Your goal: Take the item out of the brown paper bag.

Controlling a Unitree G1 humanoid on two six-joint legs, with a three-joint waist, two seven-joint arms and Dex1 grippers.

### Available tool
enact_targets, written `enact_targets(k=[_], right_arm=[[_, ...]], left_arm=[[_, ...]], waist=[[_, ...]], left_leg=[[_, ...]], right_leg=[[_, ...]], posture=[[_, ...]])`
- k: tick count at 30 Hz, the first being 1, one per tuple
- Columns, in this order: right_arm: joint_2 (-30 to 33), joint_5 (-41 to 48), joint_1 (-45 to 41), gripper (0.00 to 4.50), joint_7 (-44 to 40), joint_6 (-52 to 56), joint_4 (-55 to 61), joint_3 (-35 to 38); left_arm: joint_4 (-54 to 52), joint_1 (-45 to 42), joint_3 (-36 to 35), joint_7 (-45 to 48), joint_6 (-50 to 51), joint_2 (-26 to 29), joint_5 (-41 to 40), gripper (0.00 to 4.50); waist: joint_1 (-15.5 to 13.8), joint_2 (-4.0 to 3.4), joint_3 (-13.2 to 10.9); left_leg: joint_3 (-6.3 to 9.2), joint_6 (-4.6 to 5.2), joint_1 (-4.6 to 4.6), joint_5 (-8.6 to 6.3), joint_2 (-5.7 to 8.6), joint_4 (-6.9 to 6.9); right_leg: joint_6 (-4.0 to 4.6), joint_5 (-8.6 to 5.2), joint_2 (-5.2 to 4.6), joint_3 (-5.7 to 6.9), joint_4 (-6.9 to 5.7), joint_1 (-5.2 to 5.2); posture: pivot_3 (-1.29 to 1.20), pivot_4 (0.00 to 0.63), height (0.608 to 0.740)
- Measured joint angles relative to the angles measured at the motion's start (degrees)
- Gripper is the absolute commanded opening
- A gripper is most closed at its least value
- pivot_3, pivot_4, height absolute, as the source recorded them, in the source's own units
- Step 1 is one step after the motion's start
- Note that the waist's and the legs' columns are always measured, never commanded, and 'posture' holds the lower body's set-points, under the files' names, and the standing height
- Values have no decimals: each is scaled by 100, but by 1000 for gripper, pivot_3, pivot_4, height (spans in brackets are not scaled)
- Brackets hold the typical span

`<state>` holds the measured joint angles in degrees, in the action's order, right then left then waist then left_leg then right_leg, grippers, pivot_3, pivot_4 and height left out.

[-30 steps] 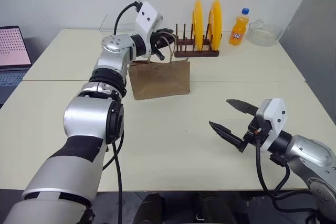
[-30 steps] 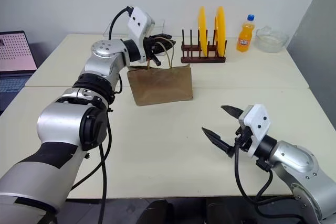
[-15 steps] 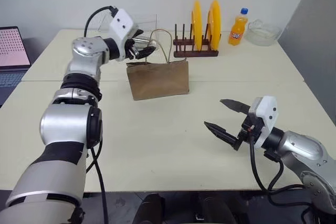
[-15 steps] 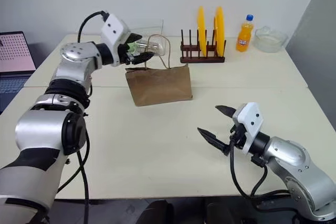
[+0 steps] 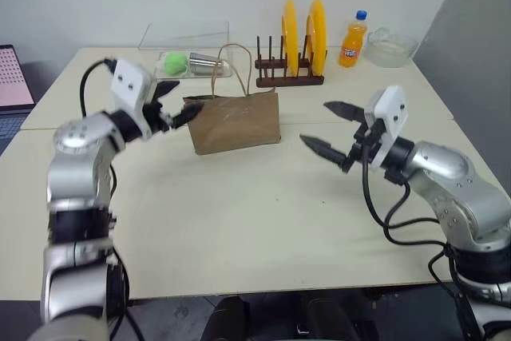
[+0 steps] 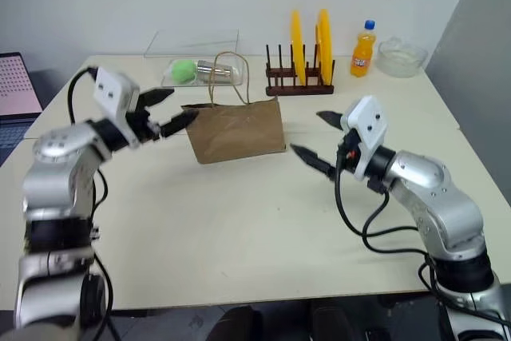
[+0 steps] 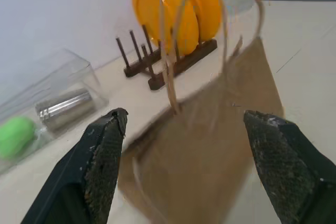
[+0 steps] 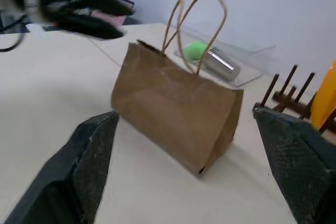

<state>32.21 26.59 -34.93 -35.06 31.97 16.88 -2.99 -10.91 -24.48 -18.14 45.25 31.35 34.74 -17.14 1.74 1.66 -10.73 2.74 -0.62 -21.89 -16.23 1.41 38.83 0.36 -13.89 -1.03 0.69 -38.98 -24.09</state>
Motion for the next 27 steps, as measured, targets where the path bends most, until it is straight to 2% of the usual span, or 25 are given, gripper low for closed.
enact_targets(k=[5,8,9,13,17,22,27], right_arm=[[-274,-885,-1493,1330,-392,-898,-2023,-500],[-455,-1308,-2085,198,-651,-1542,-3120,-712],[-518,-1466,-2292,52,-731,-1767,-3548,-761],[-884,-2136,-3377,52,-900,-2828,-5628,-1020],[-1365,-2973,-4482,52,-644,-3855,-7775,-1321],[-1851,-3863,-4895,52,-6,-4312,-9019,-1700],[-2150,-4423,-5038,52,695,-4354,-9428,-1850]], left_arm=[[-2011,1434,-509,-655,1075,-262,-780,3763],[-2632,1761,-625,-867,1428,-318,-1240,3763],[-2828,1842,-651,-954,1538,-360,-1442,3763],[-3395,2178,-735,-1116,1802,-369,-2142,3763],[-3673,2215,-685,-1373,1833,-364,-2515,3763],[-3702,2312,-551,-1651,1767,-317,-2561,3763],[-3882,2567,-253,-1717,1460,-105,-2339,3763]], waist=[[-58,3,2],[-110,5,3],[-111,5,3],[-91,3,2],[-16,3,2],[-18,1,1],[-19,-4,-2]], left_leg=[[1,0,6,1,2,3],[-5,0,5,0,3,4],[-7,0,5,1,3,4],[-9,-2,6,1,2,0],[-9,-4,10,2,0,-6],[-8,-10,6,5,1,-6],[-6,-25,4,13,1,-9]], right_leg=[[1,1,0,2,1,7],[3,2,0,-3,2,7],[4,2,0,-4,3,7],[15,8,0,-4,2,3],[25,10,2,-4,1,4],[27,9,1,-5,4,2],[35,4,1,-4,4,-1]], posture=[[0,150,740],[0,150,740],[0,150,740],[0,150,740],[0,150,740],[0,150,740],[0,150,740]])
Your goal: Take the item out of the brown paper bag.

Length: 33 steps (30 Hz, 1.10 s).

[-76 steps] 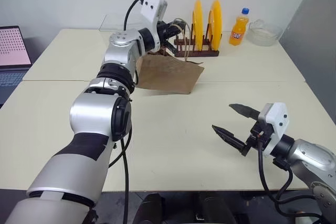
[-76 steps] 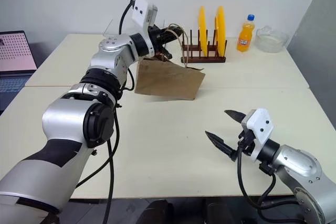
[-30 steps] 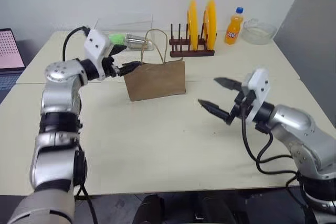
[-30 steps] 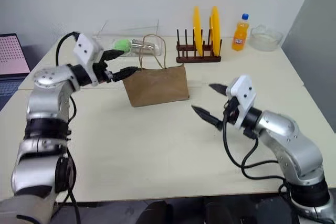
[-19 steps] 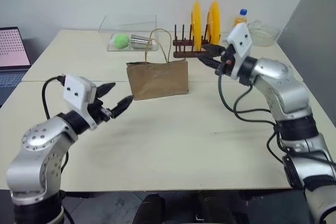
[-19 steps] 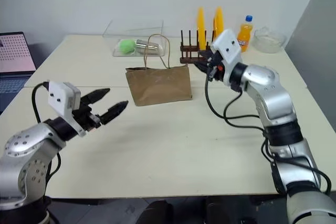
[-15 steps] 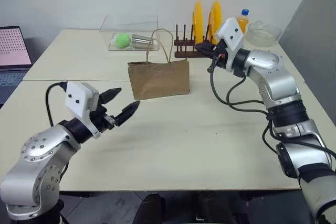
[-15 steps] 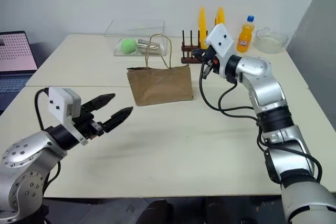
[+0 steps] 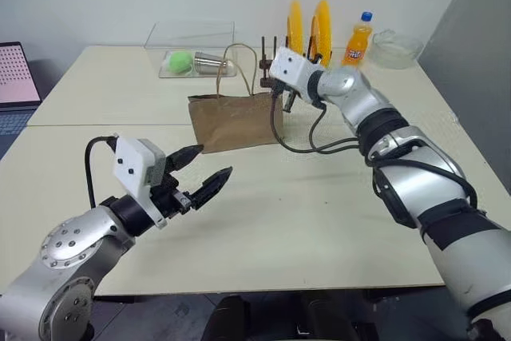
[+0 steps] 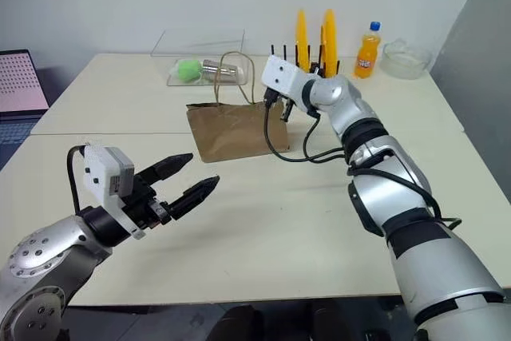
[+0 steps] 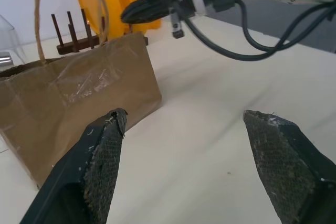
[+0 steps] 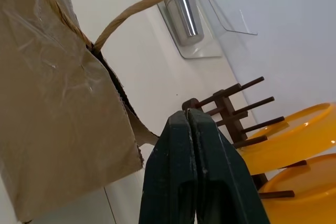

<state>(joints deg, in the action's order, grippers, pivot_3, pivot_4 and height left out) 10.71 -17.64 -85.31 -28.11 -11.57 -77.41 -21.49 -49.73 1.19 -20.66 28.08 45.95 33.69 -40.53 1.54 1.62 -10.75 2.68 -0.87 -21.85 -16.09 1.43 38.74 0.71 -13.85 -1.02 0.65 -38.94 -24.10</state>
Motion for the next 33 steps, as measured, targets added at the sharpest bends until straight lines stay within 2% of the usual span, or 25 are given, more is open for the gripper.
enact_targets(k=[6,16,26,29,33], right_arm=[[-232,-661,-103,52,312,-3,-126,-251],[-182,-823,81,52,-434,-406,-134,-224],[212,-136,629,52,-3450,-1417,632,46],[265,121,883,52,-4025,-1396,1123,141],[390,474,1189,52,-4293,-1180,2018,277]], left_arm=[[-29,367,268,15,-430,41,339,3763],[94,1185,323,513,-1320,185,841,3763],[386,1322,373,1138,-1763,511,933,3763],[486,1344,469,1265,-1808,551,965,3763],[520,1508,507,1641,-1912,802,1004,3763]], waist=[[11,-3,-2],[15,-6,-3],[16,-12,-7],[14,-14,-8],[10,-23,-14]], left_leg=[[1,17,2,-10,0,-4],[1,22,4,-13,0,-6],[4,24,6,-14,-3,-8],[4,24,6,-14,-4,-8],[6,24,5,-14,-5,-10]], right_leg=[[6,-4,0,2,-1,-2],[7,-5,1,3,1,0],[6,-6,2,6,2,1],[6,-6,2,6,1,1],[6,-6,2,7,2,0]], posture=[[0,150,740],[0,150,740],[0,150,740],[0,150,740],[0,150,740]])
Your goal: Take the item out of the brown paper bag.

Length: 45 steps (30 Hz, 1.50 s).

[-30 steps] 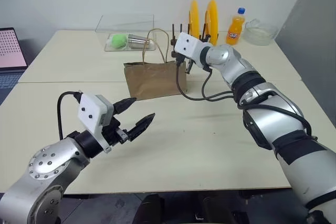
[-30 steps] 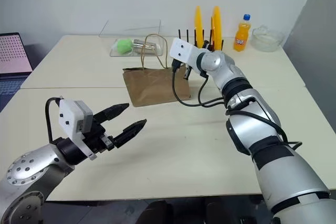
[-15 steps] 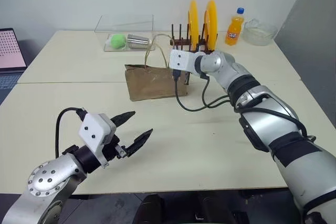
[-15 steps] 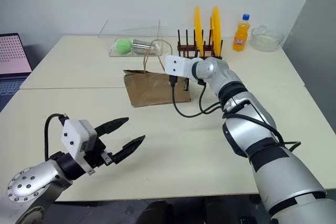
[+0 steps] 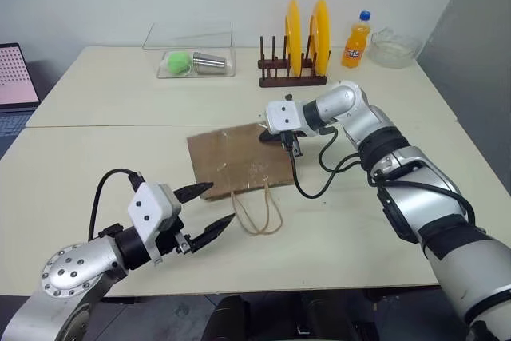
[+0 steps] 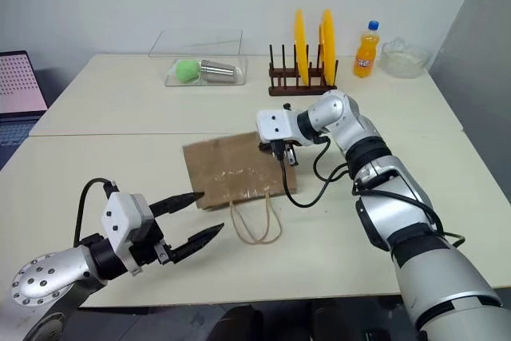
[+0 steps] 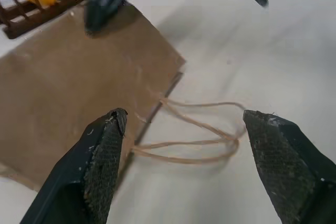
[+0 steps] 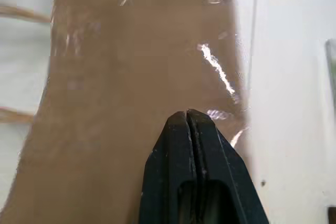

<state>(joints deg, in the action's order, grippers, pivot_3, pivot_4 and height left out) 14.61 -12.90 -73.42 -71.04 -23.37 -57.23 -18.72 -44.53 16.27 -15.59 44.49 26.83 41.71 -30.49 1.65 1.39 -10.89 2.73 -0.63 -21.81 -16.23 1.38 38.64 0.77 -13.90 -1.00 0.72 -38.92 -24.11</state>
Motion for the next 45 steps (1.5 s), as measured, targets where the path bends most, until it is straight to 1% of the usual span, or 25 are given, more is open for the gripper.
enact_targets(k=[2,4,5,6,7,8,9,10,12,13,16,17,21,25,28,31,34,42,44,45], right_arm=[[113,220,123,52,-50,228,481,166],[284,568,355,52,-196,630,1263,343],[432,832,655,52,-280,1022,1950,475],[526,1057,932,12,-358,1356,2517,570],[629,1270,1239,192,-418,1762,3095,630],[812,1494,1674,384,-439,2218,3828,666],[916,1655,2000,451,-455,2539,4271,680],[1090,1858,2493,678,-414,3064,4935,722],[1308,2207,3368,1357,-282,3981,5982,751],[1401,2321,3643,1731,-164,4290,6362,776],[1595,2605,4519,2815,328,5132,7544,981],[1633,2697,4894,3156,554,5391,7975,1049],[1958,2771,5883,3156,1047,5917,8902,1073],[2019,2963,6408,3156,1566,6347,9504,1222],[2035,3012,6568,3156,1893,6559,9768,1329],[2042,3117,6682,3156,2176,6741,9967,1381],[2116,3216,6794,3156,2359,6828,10090,1427],[2410,3354,7034,3156,2543,6894,10189,1568],[2440,3415,7032,3156,2590,6894,10189,1584],[2444,3439,7030,3186,2614,6894,10189,1585]], left_arm=[[70,16,-37,169,-4,137,-21,3763],[284,-88,-111,352,-59,294,-22,3763],[483,-313,-112,444,-151,397,26,3763],[676,-513,-159,504,-273,487,101,3930],[857,-706,-169,555,-426,589,217,4097],[1046,-910,-110,682,-648,713,382,4164],[1178,-994,-83,770,-830,791,515,4494],[1401,-1191,82,924,-1145,883,732,4500],[1834,-1462,406,1178,-1749,969,1132,4500],[2001,-1639,568,1266,-1957,965,1258,4500],[2518,-2381,1153,1478,-2618,817,1637,4500],[2718,-2696,1391,1567,-2856,723,1759,4500],[3304,-3208,1923,1943,-3520,634,2044,4500],[3930,-3554,2309,2226,-4237,551,2318,4500],[4413,-3808,2530,2290,-4715,421,2574,4500],[4995,-4108,2844,2250,-5203,132,2946,4500],[5337,-4194,3064,2227,-5501,-70,3157,4500],[6079,-4375,3244,2194,-6253,-126,3435,4500],[6123,-4432,3290,2158,-6381,-147,3510,4500],[6151,-4461,3329,2133,-6426,-165,3538,4317]], waist=[[-15,-2,-1],[-29,-3,-2],[-68,-3,-2],[-93,-2,-1],[-115,-2,-1],[-141,-3,-1],[-152,-3,-1],[-168,-6,-2],[-175,-9,-4],[-172,-13,-7],[-170,-14,-7],[-173,-12,-5],[-120,-10,-4],[-141,-9,-3],[-150,-7,-3],[-157,-5,-1],[-152,-2,0],[-149,-2,1],[-152,0,2],[-153,1,2]], left_leg=[[3,0,-1,0,0,0],[6,0,-1,0,0,0],[15,0,-3,0,0,0],[20,0,-4,0,0,1],[18,0,-4,0,0,1],[18,0,-7,0,1,-1],[15,0,-6,-1,1,-1],[13,1,-8,-1,4,-8],[10,1,-10,-1,4,-12],[6,1,-11,-1,4,-16],[6,1,-6,0,1,-26],[9,0,-6,0,0,-26],[-5,0,-2,0,0,-29],[2,0,-1,0,-2,-29],[0,1,-2,0,0,-26],[1,1,-6,0,3,-24],[2,1,-7,0,2,-25],[5,1,-4,0,2,-24],[5,2,-4,0,2,-24],[5,2,-4,0,3,-23]], right_leg=[[0,0,0,3,1,1],[0,-1,0,6,3,2],[-1,-1,0,14,6,4],[-1,-1,0,20,7,5],[-1,-1,-1,18,8,6],[-1,-1,-2,18,10,5],[-1,-1,-2,17,13,6],[-2,-1,-6,15,21,5],[-2,-1,-6,14,28,4],[-2,-1,-6,11,31,1],[-10,-6,-4,14,32,3],[-30,-17,-3,16,32,3],[-34,-19,-2,8,31,0],[-37,-21,1,14,30,3],[-40,-20,0,12,34,5],[-44,-21,0,12,35,6],[-46,-22,0,11,35,5],[-46,-22,1,14,34,6],[-47,-22,1,14,34,9],[-47,-22,1,14,34,9]], posture=[[0,150,740],[0,150,740],[0,150,740],[0,150,740],[0,150,740],[0,150,740],[0,150,740],[0,150,740],[0,150,740],[0,150,740],[0,150,740],[0,150,740],[0,150,740],[0,150,740],[0,150,740],[0,150,740],[0,150,740],[0,150,740],[0,150,740],[0,150,740]])
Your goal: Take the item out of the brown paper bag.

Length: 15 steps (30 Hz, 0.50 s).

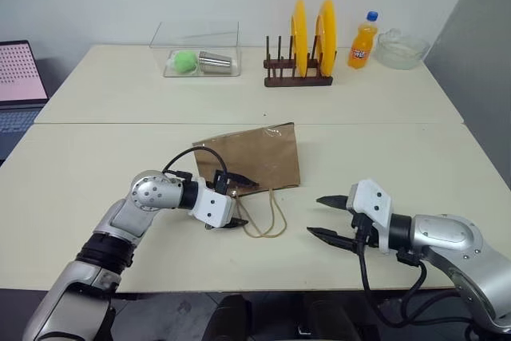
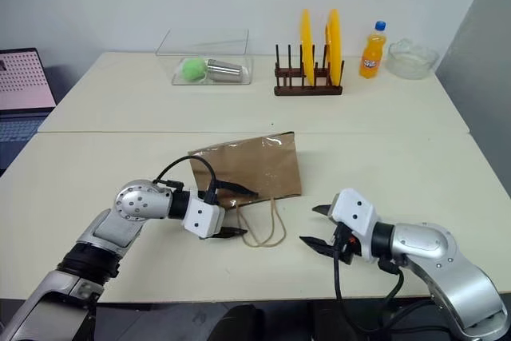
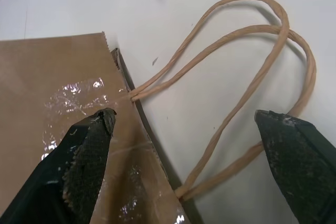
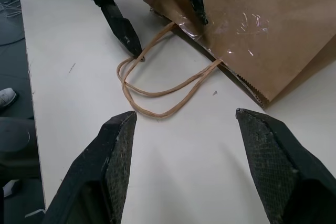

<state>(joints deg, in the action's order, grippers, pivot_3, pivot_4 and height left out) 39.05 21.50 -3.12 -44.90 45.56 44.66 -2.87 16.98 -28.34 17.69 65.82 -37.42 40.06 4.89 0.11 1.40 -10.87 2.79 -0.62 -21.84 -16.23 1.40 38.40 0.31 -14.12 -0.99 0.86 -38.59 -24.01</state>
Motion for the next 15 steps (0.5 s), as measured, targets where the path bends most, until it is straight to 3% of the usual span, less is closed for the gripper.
enact_targets(k=[2,14,15], right_arm=[[8,11,-12,3192,35,0,0,-1],[273,-110,-29,3192,128,-256,-7,-104],[407,-282,-29,3192,114,-453,-23,-214]], left_arm=[[86,-60,64,-3,-65,-86,40,3908],[122,-85,333,-12,152,-381,115,33],[63,-81,318,-13,343,-413,3,10]], waist=[[-1,0,0],[2,2,1],[2,2,1]], left_leg=[[0,0,0,0,0,2],[2,0,-1,0,0,5],[1,0,-2,0,0,7]], right_leg=[[-1,0,0,0,0,1],[-2,1,2,0,-1,2],[-3,0,2,0,-1,1]], posture=[[0,150,740],[0,150,740],[0,150,740]])
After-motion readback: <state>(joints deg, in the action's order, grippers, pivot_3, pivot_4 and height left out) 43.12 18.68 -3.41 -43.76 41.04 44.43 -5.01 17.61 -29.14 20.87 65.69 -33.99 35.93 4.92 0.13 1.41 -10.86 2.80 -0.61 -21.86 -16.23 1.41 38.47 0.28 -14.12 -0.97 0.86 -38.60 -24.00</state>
